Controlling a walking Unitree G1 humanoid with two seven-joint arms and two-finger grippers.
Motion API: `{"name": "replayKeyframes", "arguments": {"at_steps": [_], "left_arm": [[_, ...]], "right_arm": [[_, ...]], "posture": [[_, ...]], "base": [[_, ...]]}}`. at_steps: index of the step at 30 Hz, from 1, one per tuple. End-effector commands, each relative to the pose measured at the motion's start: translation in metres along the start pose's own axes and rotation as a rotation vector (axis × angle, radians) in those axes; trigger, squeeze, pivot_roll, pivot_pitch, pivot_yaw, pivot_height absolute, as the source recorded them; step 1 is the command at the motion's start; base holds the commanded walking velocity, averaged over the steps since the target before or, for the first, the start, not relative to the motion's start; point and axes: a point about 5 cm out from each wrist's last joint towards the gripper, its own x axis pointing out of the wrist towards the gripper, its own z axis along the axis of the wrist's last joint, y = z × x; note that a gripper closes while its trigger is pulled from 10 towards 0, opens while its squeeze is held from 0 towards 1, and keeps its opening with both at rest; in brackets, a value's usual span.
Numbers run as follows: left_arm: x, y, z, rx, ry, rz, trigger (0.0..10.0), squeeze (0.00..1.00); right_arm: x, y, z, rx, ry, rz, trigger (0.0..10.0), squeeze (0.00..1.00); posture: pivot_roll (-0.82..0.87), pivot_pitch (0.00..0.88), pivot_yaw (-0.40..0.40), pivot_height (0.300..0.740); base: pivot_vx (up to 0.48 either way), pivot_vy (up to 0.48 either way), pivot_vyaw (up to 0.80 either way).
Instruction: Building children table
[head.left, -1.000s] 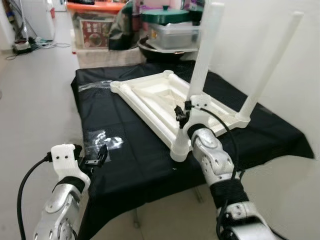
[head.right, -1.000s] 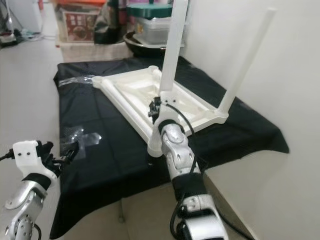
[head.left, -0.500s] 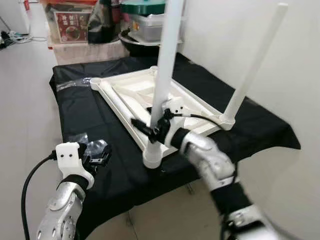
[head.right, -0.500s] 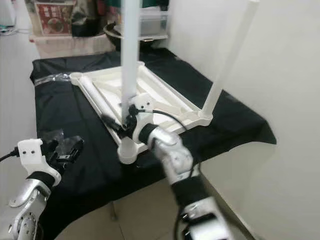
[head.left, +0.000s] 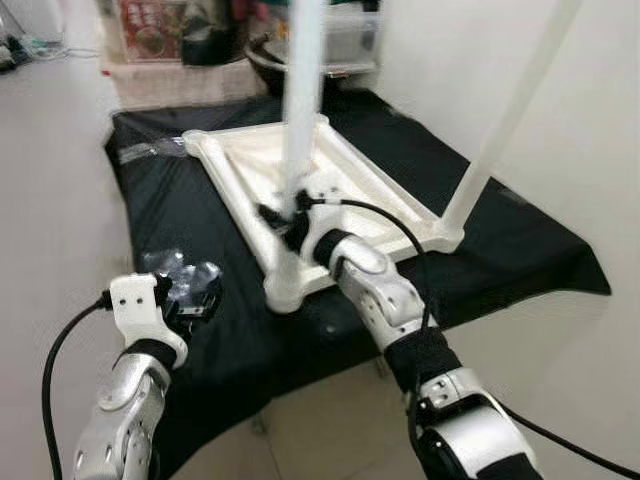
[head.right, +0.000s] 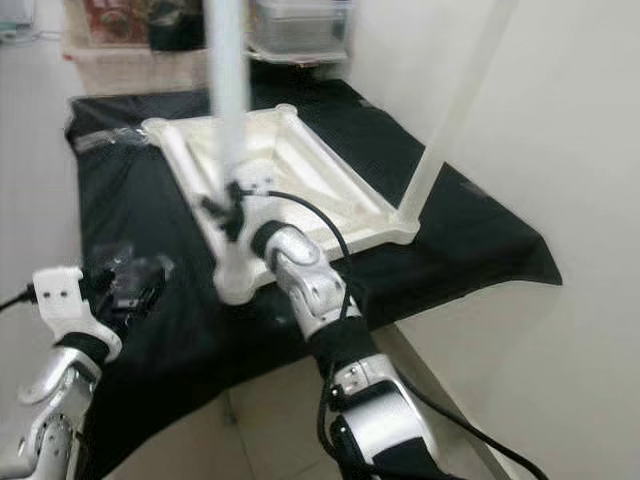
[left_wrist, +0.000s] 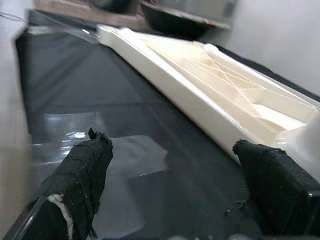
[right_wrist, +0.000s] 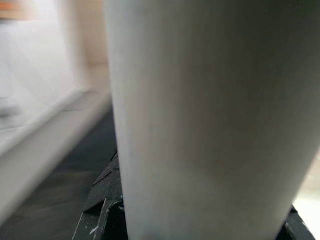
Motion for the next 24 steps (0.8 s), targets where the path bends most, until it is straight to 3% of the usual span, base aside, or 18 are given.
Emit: {"name": "replayKeyframes", "arguments": {"at_steps": [1, 3, 4, 5, 6, 7, 8, 9, 10, 11, 13, 14, 15, 17, 19, 21, 22, 24], "left_arm": [[-0.001, -0.001, 0.001, -0.003, -0.003, -0.003, 10.0, 0.0], [0.0, -0.001, 0.001, -0.003, -0.002, -0.003, 10.0, 0.0], [0.0, -0.001, 0.001, -0.002, -0.002, -0.003, 10.0, 0.0], [0.0, 0.0, 0.001, -0.002, -0.002, -0.003, 10.0, 0.0], [0.0, 0.0, 0.001, -0.002, -0.002, -0.003, 10.0, 0.0], [0.0, 0.0, 0.002, -0.002, -0.002, -0.003, 10.0, 0.0], [0.0, 0.001, 0.002, -0.001, -0.002, -0.003, 10.0, 0.0], [0.0, 0.001, 0.001, 0.0, -0.001, -0.004, 10.0, 0.0], [0.0, 0.001, 0.001, 0.0, -0.001, -0.004, 10.0, 0.0], [0.0, 0.001, 0.001, 0.001, -0.001, -0.004, 10.0, 0.0], [0.001, 0.001, 0.001, 0.001, 0.0, -0.005, 10.0, 0.0], [0.001, 0.001, 0.001, 0.001, 0.0, -0.006, 10.0, 0.0], [0.001, 0.001, 0.001, 0.001, 0.0, -0.006, 10.0, 0.0], [0.001, 0.001, 0.001, 0.001, -0.001, -0.006, 10.0, 0.0], [0.001, 0.001, 0.001, -0.001, -0.002, -0.005, 10.0, 0.0], [0.001, 0.001, 0.001, -0.002, -0.004, -0.003, 10.0, 0.0], [0.001, 0.001, 0.001, -0.003, -0.005, -0.002, 10.0, 0.0], [0.001, 0.001, 0.001, -0.003, -0.006, -0.001, 10.0, 0.0]], "right_arm": [[-0.019, -0.026, -0.035, 0.001, 0.205, -0.202, 0.0, 0.0], [-0.023, -0.023, -0.036, -0.005, 0.211, -0.19, 0.0, 0.0], [-0.027, -0.015, -0.036, -0.029, 0.205, -0.128, 10.0, 0.0], [-0.03, -0.004, -0.033, -0.043, 0.172, -0.044, 10.0, 0.0], [-0.03, -0.004, -0.033, -0.043, 0.172, -0.044, 10.0, 0.0], [-0.032, 0.01, -0.028, -0.044, 0.118, 0.082, 10.0, 0.0], [-0.035, 0.022, -0.022, -0.011, 0.065, 0.206, 10.0, 1.0], [-0.036, 0.03, -0.014, 0.025, 0.015, 0.317, 10.0, 1.0], [-0.036, 0.03, -0.014, 0.025, 0.015, 0.317, 10.0, 1.0], [-0.037, 0.036, -0.008, 0.041, -0.026, 0.416, 10.0, 1.0], [-0.037, 0.041, -0.003, 0.025, -0.039, 0.493, 10.0, 1.0], [-0.039, 0.044, 0.002, -0.003, -0.059, 0.589, 10.0, 0.0], [-0.039, 0.044, 0.002, -0.003, -0.059, 0.589, 10.0, 0.0], [-0.042, 0.045, 0.008, -0.026, -0.081, 0.693, 10.0, 0.0], [-0.051, 0.048, 0.014, -0.037, -0.09, 0.878, 10.0, 0.0], [-0.053, 0.048, 0.011, -0.081, -0.073, 0.931, 10.0, 0.0], [-0.046, 0.046, 0.009, -0.084, -0.065, 0.883, 4.7, 0.0], [-0.041, 0.046, 0.007, -0.083, -0.06, 0.847, 4.7, 0.0]], "posture": [[0.14, 0.0, -0.129, 0.74], [0.14, 0.0, -0.129, 0.74], [0.13, 0.0, -0.125, 0.74], [0.13, 0.0, -0.125, 0.74], [0.13, 0.0, -0.125, 0.74], [0.13, 0.0, -0.119, 0.74], [0.13, 0.0, -0.118, 0.74], [0.13, 0.0, -0.116, 0.74], [0.13, 0.0, -0.116, 0.74], [0.13, 0.0, -0.116, 0.74], [0.13, 0.0, -0.115, 0.74], [0.13, 0.0, -0.118, 0.74], [0.13, 0.0, -0.118, 0.74], [0.13, 0.0, -0.121, 0.74], [0.14, 0.0, -0.126, 0.74], [0.14, 0.0, -0.129, 0.74], [0.14, 0.0, -0.131, 0.74], [0.14, 0.0, -0.131, 0.74]], "base": [[0.0, 0.0, 0.0], [0.0, 0.0, 0.0], [0.0, 0.0, 0.0], [0.0, 0.0, 0.0], [0.0, 0.0, 0.0], [0.0, 0.0, 0.0], [0.0, 0.0, 0.0], [0.0, 0.0, 0.0], [0.0, 0.0, 0.0], [0.0, 0.0, 0.0], [0.0, 0.0, 0.0], [0.0, 0.0, 0.0], [0.0, 0.0, 0.0], [0.0, 0.0, 0.0], [0.0, 0.0, 0.0], [0.0, 0.0, 0.0], [0.0, 0.0, 0.0], [0.0, 0.0, 0.0]]}}
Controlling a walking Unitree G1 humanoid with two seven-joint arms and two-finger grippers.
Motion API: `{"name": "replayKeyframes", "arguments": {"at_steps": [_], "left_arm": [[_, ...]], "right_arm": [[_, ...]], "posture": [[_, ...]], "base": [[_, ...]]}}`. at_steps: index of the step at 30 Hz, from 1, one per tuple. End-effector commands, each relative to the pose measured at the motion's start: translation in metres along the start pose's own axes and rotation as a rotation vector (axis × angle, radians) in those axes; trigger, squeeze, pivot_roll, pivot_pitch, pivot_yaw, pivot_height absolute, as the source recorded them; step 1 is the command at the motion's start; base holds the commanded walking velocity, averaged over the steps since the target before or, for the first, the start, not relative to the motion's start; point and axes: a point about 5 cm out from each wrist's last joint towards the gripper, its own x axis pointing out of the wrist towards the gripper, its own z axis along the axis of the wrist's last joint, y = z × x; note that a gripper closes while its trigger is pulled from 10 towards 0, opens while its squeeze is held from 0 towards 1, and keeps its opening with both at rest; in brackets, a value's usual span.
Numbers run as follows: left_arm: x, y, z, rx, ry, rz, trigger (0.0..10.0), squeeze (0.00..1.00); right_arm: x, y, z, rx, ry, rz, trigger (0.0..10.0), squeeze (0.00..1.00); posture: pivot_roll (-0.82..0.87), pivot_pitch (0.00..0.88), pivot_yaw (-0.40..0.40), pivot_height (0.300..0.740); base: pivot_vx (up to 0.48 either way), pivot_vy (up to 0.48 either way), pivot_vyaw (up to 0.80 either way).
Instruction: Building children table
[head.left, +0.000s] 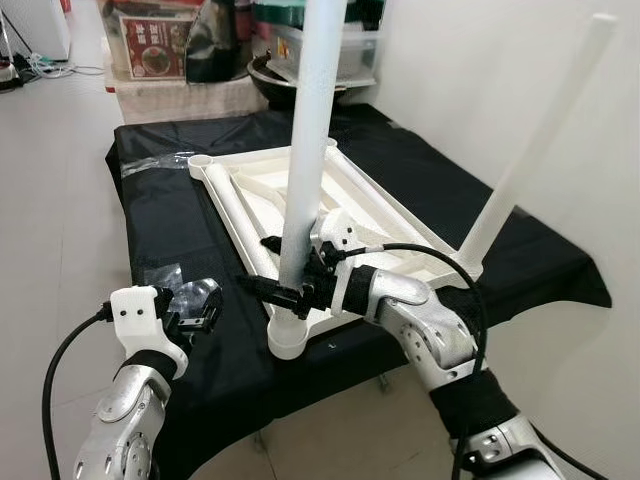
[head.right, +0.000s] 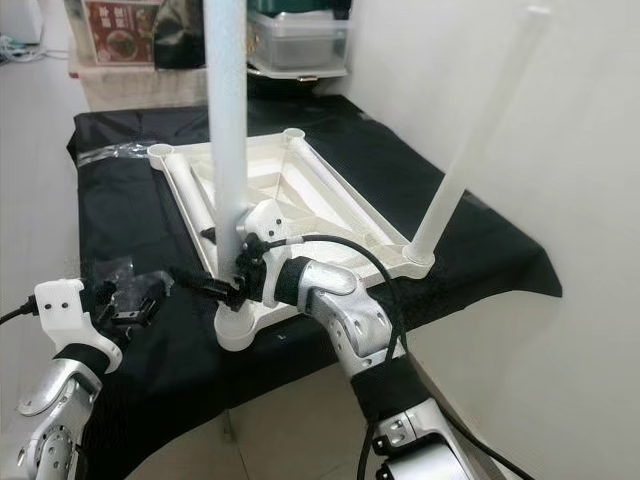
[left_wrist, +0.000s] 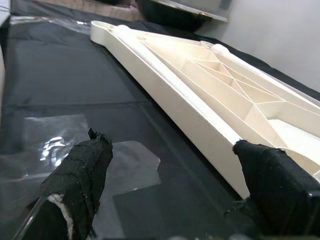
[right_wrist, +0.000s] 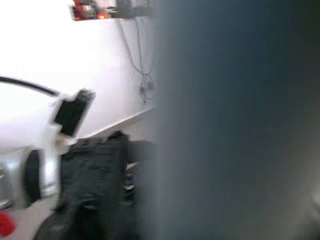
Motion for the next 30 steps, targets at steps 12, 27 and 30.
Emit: {"name": "replayKeyframes", "arguments": {"at_steps": [12, 27, 30], "left_arm": [[-0.002, 0.001, 0.0, -0.002, 0.0, 0.01, 10.0, 0.0], [-0.001, 0.002, 0.0, 0.002, 0.003, 0.008, 10.0, 0.0], [0.0, 0.003, -0.001, 0.001, 0.003, 0.008, 10.0, 0.0]], "right_arm": [[-0.026, -0.049, -0.053, 0.127, 0.284, -1.004, 10.0, 0.0], [0.008, -0.008, -0.002, 0.062, -0.023, -0.222, 10.0, 0.0], [0.004, 0.001, 0.005, 0.02, -0.036, 0.011, 10.0, 0.0]], "posture": [[0.14, 0.0, -0.132, 0.74], [0.14, 0.0, -0.125, 0.74], [0.14, 0.0, -0.129, 0.74]], "base": [[0.0, 0.0, 0.0], [0.0, 0.0, 0.0], [0.0, 0.0, 0.0]]}}
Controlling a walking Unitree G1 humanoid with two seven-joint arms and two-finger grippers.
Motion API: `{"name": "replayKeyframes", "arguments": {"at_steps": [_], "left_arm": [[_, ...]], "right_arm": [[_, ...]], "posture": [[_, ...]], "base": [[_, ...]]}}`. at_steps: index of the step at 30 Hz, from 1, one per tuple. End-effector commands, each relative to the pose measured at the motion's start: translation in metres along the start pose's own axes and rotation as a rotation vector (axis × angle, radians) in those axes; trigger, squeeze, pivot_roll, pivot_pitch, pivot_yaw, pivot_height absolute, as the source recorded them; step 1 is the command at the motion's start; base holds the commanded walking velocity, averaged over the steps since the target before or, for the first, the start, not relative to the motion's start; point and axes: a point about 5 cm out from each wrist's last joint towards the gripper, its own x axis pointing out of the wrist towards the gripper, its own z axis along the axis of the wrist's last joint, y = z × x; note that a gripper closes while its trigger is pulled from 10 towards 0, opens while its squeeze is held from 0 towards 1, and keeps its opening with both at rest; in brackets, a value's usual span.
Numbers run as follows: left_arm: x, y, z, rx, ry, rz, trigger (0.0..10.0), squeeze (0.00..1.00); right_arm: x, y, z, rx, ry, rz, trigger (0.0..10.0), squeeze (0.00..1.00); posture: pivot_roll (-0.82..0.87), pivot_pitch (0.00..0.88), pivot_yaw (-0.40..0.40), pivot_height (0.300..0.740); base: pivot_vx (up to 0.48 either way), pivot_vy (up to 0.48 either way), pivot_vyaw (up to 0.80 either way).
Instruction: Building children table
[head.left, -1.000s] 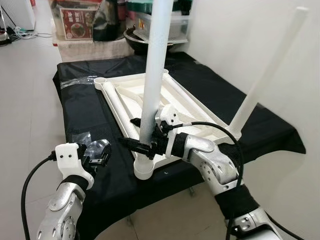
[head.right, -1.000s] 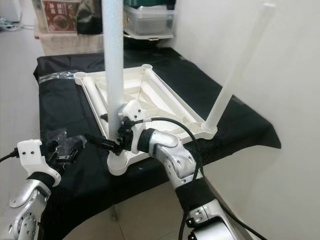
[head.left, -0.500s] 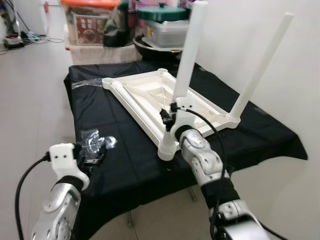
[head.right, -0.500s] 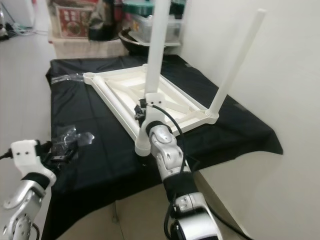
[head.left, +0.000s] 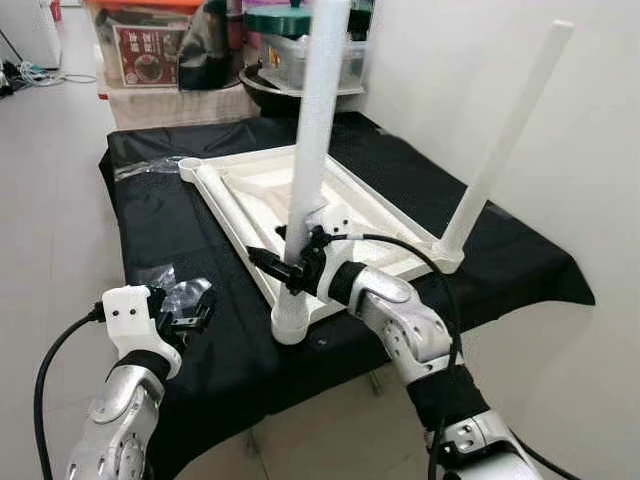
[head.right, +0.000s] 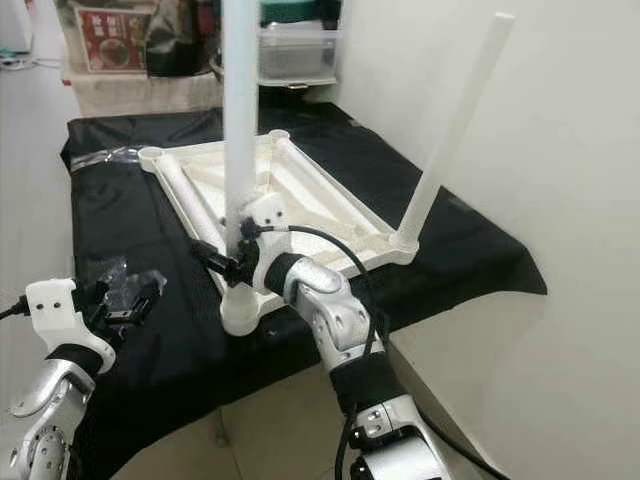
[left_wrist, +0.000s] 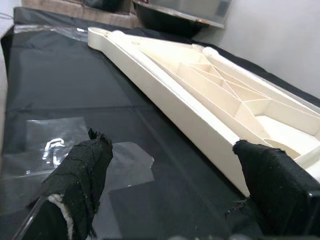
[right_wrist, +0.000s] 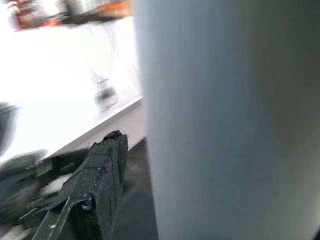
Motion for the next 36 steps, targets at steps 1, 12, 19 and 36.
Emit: {"name": "replayKeyframes", "arguments": {"at_steps": [1, 12, 19, 36], "left_arm": [[0.001, 0.001, -0.001, -0.001, 0.003, -0.002, 10.0, 0.0], [0.0, 0.001, -0.002, -0.004, 0.002, 0.0, 10.0, 0.0], [0.0, -0.001, -0.002, -0.005, 0.005, -0.007, 10.0, 0.0], [0.001, -0.001, -0.002, -0.009, -0.001, -0.006, 10.0, 0.0]], "right_arm": [[0.007, 0.01, 0.0, -0.035, 0.006, 0.157, 10.0, 0.0], [-0.004, -0.055, -0.038, 0.132, 0.194, -0.77, 0.0, 0.0], [-0.024, -0.038, -0.048, 0.113, 0.22, -0.801, 10.0, 0.0], [0.005, -0.001, -0.018, 0.028, 0.082, 0.138, 10.0, 0.0]], "posture": [[0.15, 0.0, -0.132, 0.74], [0.15, 0.0, -0.132, 0.74], [0.15, 0.0, -0.134, 0.74], [0.17, 0.0, -0.153, 0.74]], "base": [[0.0, 0.0, 0.0], [0.0, 0.0, 0.0], [0.0, 0.0, 0.0], [0.0, 0.0, 0.0]]}}
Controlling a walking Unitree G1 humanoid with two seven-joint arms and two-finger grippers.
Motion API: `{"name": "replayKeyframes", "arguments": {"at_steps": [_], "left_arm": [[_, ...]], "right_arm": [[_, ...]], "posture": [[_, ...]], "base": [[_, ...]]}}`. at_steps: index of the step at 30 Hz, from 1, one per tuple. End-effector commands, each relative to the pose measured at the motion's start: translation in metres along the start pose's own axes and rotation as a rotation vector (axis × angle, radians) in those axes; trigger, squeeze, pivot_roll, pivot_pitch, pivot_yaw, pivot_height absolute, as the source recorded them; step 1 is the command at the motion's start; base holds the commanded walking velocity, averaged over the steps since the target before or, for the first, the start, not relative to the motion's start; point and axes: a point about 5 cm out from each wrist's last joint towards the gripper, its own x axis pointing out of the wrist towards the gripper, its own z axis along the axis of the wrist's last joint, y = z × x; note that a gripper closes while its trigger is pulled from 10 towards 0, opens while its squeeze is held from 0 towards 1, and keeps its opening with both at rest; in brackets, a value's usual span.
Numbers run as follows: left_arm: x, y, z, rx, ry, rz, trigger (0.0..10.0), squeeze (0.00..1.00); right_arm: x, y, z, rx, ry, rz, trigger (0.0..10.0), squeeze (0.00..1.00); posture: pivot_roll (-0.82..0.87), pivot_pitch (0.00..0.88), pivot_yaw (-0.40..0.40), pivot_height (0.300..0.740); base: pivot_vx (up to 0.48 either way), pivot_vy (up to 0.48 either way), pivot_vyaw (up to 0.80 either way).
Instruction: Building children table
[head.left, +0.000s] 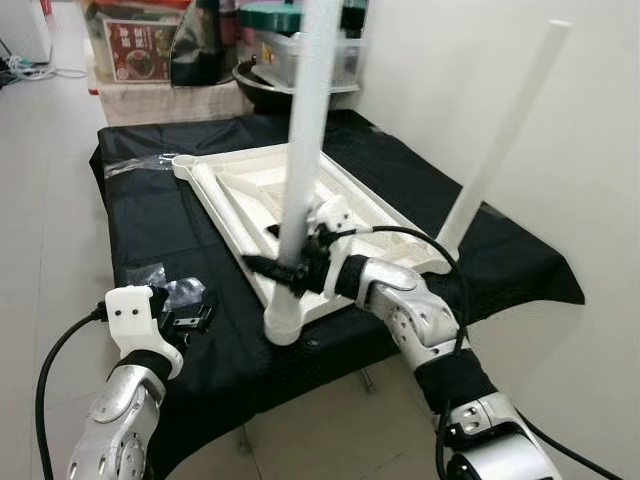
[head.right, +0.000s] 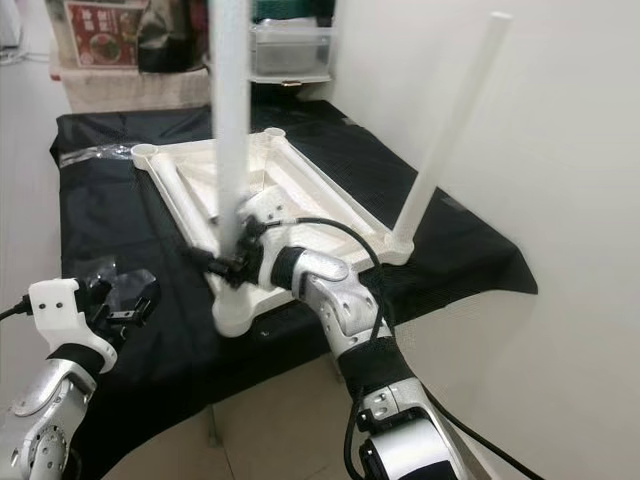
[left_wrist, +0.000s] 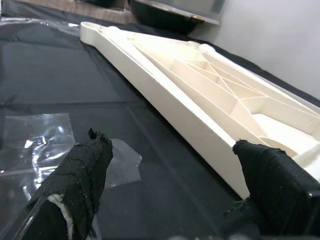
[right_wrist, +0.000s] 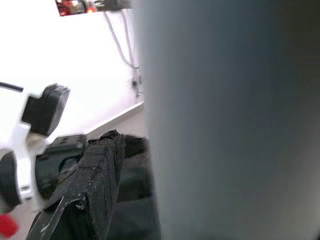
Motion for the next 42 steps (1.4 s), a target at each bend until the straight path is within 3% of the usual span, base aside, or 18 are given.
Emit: {"name": "replayKeyframes", "arguments": {"at_steps": [1, 2, 3, 10, 15, 17, 18, 20, 21, 24, 25, 26, 31, 36, 37, 38, 39, 42], "left_arm": [[0.0, -0.001, -0.001, -0.009, -0.001, 0.002, 10.0, 0.0], [0.0, -0.001, -0.001, -0.011, -0.002, 0.002, 10.0, 0.0], [0.0, -0.001, -0.001, -0.012, -0.003, 0.003, 10.0, 0.0], [-0.001, -0.001, 0.0, -0.014, -0.004, 0.003, 10.0, 0.0], [-0.001, -0.001, 0.0, -0.013, -0.003, 0.001, 10.0, 0.0], [-0.001, -0.001, 0.0, -0.014, -0.002, -0.001, 10.0, 0.0], [-0.001, -0.001, 0.0, -0.014, -0.002, -0.001, 10.0, 0.0], [0.0, 0.0, 0.0, -0.015, -0.001, -0.003, 10.0, 0.0], [0.0, 0.0, 0.0, -0.015, 0.0, -0.005, 10.0, 0.0], [0.001, 0.0, 0.0, -0.015, 0.0, -0.007, 10.0, 0.0], [0.002, 0.0, 0.0, -0.015, 0.001, -0.008, 10.0, 0.0], [0.002, 0.0, 0.0, -0.015, 0.0, -0.009, 10.0, 0.0], [0.002, 0.0, 0.0, -0.018, -0.004, -0.005, 10.0, 0.0], [0.002, -0.001, 0.0, -0.02, -0.006, -0.003, 10.0, 0.0], [0.001, -0.001, 0.0, -0.02, -0.007, -0.001, 10.0, 0.0], [0.001, -0.001, 0.0, -0.021, -0.008, -0.001, 10.0, 0.0], [0.0, -0.001, 0.0, -0.021, -0.009, 0.001, 10.0, 0.0], [-0.001, 0.0, 0.0, -0.022, -0.009, 0.002, 10.0, 0.0]], "right_arm": [[0.002, 0.002, -0.009, 0.013, 0.032, 0.018, 10.0, 0.0], [0.004, 0.0, -0.016, 0.038, 0.049, -0.01, 6.9, 0.0], [0.007, -0.006, -0.02, 0.056, 0.061, -0.107, 0.0, 0.0], [-0.03, -0.062, -0.053, 0.174, 0.264, -1.044, 0.0, 0.0], [-0.039, -0.056, -0.051, 0.132, 0.219, -1.079, 0.0, 0.0], [-0.021, -0.037, -0.037, 0.107, 0.115, -0.855, 10.0, 0.0], [-0.021, -0.037, -0.037, 0.107, 0.115, -0.855, 10.0, 0.0], [-0.012, -0.026, -0.028, 0.091, 0.057, -0.72, 10.0, 0.18], [-0.008, -0.019, -0.022, 0.087, 0.003, -0.647, 10.0, 1.0], [-0.002, -0.012, -0.017, 0.081, -0.021, -0.526, 10.0, 1.0], [0.002, -0.008, -0.011, 0.061, -0.041, -0.418, 10.0, 0.23], [0.005, -0.001, -0.004, 0.049, -0.06, -0.311, 10.0, 0.0], [0.004, 0.018, 0.013, -0.019, -0.095, 0.043, 10.0, 0.0], [0.013, 0.008, 0.002, -0.016, -0.026, -0.009, 10.0, 0.0], [0.019, 0.0, -0.005, 0.003, -0.002, -0.095, 3.5, 0.0], [0.022, -0.003, -0.01, 0.019, 0.011, -0.143, 3.5, 0.0], [0.022, -0.014, -0.016, 0.041, 0.049, -0.291, 0.0, 0.0], [0.019, -0.023, -0.02, 0.053, 0.081, -0.417, 0.0, 0.0]], "posture": [[0.17, 0.0, -0.153, 0.74], [0.17, 0.0, -0.156, 0.74], [0.17, 0.0, -0.156, 0.74], [0.16, 0.0, -0.149, 0.74], [0.16, 0.0, -0.146, 0.74], [0.14, 0.0, -0.125, 0.74], [0.14, 0.0, -0.125, 0.74], [0.14, 0.0, -0.125, 0.74], [0.14, 0.0, -0.125, 0.74], [0.14, 0.0, -0.128, 0.74], [0.14, 0.0, -0.13, 0.74], [0.14, 0.0, -0.13, 0.74], [0.15, 0.0, -0.14, 0.74], [0.16, 0.0, -0.15, 0.74], [0.16, 0.0, -0.153, 0.74], [0.16, 0.0, -0.152, 0.74], [0.16, 0.0, -0.148, 0.74], [0.15, 0.0, -0.144, 0.74]], "base": [[0.0, 0.0, 0.0], [0.0, 0.0, 0.0], [0.0, 0.0, 0.0], [0.0, 0.0, 0.0], [0.0, 0.0, 0.0], [0.0, 0.0, 0.0], [0.0, 0.0, 0.0], [0.0, 0.0, 0.0], [0.0, 0.0, 0.0], [0.0, 0.0, 0.0], [0.0, 0.0, 0.0], [0.0, 0.0, 0.0], [0.0, 0.0, 0.0], [0.0, 0.0, 0.0], [0.0, 0.0, 0.0], [0.0, 0.0, 0.0], [0.0, 0.0, 0.0], [0.0, 0.0, 0.0]]}}
